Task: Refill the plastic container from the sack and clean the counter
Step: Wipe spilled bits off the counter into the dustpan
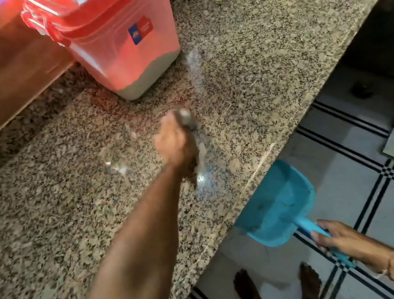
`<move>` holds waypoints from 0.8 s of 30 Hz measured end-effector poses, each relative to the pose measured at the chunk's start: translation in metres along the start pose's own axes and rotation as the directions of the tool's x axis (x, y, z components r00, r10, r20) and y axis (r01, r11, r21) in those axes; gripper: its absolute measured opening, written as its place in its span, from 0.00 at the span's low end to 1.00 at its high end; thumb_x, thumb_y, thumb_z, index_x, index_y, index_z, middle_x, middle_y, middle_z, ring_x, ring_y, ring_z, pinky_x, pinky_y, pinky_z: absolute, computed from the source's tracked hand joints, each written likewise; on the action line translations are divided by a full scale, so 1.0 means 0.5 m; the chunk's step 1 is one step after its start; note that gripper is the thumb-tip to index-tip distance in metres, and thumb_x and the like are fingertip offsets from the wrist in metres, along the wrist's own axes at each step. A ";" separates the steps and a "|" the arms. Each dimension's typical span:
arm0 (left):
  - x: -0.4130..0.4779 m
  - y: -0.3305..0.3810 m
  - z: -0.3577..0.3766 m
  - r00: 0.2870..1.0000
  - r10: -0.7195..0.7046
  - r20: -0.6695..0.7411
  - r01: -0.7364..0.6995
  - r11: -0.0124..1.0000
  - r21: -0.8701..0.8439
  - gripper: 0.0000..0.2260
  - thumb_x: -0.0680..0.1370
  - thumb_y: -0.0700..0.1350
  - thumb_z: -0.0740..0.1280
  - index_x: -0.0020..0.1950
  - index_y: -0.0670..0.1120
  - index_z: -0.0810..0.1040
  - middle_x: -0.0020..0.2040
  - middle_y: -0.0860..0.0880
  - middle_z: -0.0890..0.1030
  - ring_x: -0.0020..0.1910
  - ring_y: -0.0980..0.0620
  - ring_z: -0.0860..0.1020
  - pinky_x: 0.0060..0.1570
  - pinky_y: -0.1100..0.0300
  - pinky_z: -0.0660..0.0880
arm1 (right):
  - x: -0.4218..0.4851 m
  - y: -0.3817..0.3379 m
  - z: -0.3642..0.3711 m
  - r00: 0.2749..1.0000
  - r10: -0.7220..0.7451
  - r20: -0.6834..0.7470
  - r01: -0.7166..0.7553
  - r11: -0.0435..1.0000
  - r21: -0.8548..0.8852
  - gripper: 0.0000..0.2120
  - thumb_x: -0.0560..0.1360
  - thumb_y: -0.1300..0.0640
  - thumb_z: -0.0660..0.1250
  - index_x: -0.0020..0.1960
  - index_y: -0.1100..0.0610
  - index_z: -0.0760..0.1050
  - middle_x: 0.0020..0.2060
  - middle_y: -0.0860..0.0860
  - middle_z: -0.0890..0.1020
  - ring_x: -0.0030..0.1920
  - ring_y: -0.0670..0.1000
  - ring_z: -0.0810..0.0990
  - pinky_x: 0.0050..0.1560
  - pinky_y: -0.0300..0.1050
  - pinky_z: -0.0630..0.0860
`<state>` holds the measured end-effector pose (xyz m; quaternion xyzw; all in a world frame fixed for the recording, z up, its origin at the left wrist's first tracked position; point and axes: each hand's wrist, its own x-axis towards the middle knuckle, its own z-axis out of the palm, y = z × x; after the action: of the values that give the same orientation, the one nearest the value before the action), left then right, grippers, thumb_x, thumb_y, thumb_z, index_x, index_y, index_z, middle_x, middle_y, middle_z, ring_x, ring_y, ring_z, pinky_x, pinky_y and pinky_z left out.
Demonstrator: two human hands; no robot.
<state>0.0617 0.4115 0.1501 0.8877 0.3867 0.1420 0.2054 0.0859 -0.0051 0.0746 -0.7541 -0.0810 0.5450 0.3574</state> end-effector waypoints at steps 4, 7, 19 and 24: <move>-0.033 0.007 0.016 0.993 -0.026 -0.116 0.004 0.982 -0.189 0.16 0.84 0.59 0.49 0.60 0.51 0.70 0.49 0.53 0.77 0.41 0.54 0.77 0.33 0.59 0.76 | -0.015 0.003 -0.028 0.999 0.033 -0.011 -0.033 0.999 0.018 0.15 0.82 0.54 0.66 0.58 0.66 0.75 0.34 0.51 0.75 0.33 0.45 0.74 0.34 0.36 0.71; 0.043 -0.078 -0.023 0.900 -0.405 -0.161 0.375 0.908 -0.185 0.10 0.85 0.48 0.56 0.65 0.47 0.69 0.55 0.48 0.76 0.48 0.50 0.76 0.38 0.58 0.73 | -0.015 0.018 -0.053 0.998 0.044 -0.037 -0.043 0.999 0.029 0.16 0.81 0.52 0.67 0.59 0.65 0.75 0.35 0.51 0.76 0.34 0.45 0.76 0.36 0.36 0.74; -0.015 0.098 0.086 0.881 0.431 0.198 -0.418 0.903 -0.102 0.15 0.86 0.55 0.52 0.61 0.51 0.74 0.53 0.53 0.78 0.42 0.53 0.77 0.42 0.52 0.81 | -0.003 0.024 -0.055 0.997 0.070 -0.046 -0.066 0.994 0.088 0.22 0.79 0.45 0.69 0.59 0.64 0.75 0.36 0.50 0.78 0.38 0.49 0.76 0.45 0.47 0.72; 0.076 0.035 0.035 0.996 0.069 0.058 -0.061 0.989 -0.132 0.19 0.85 0.59 0.50 0.64 0.50 0.72 0.58 0.49 0.80 0.49 0.53 0.80 0.44 0.56 0.75 | 0.004 0.022 -0.077 0.998 0.050 -0.036 -0.047 0.995 0.090 0.19 0.80 0.48 0.68 0.60 0.63 0.75 0.36 0.50 0.78 0.39 0.50 0.76 0.46 0.48 0.73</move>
<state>0.1049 0.4247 0.1466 0.8887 0.3408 0.1459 0.2699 0.1178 -0.0292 0.0719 -0.7493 -0.0312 0.5421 0.3790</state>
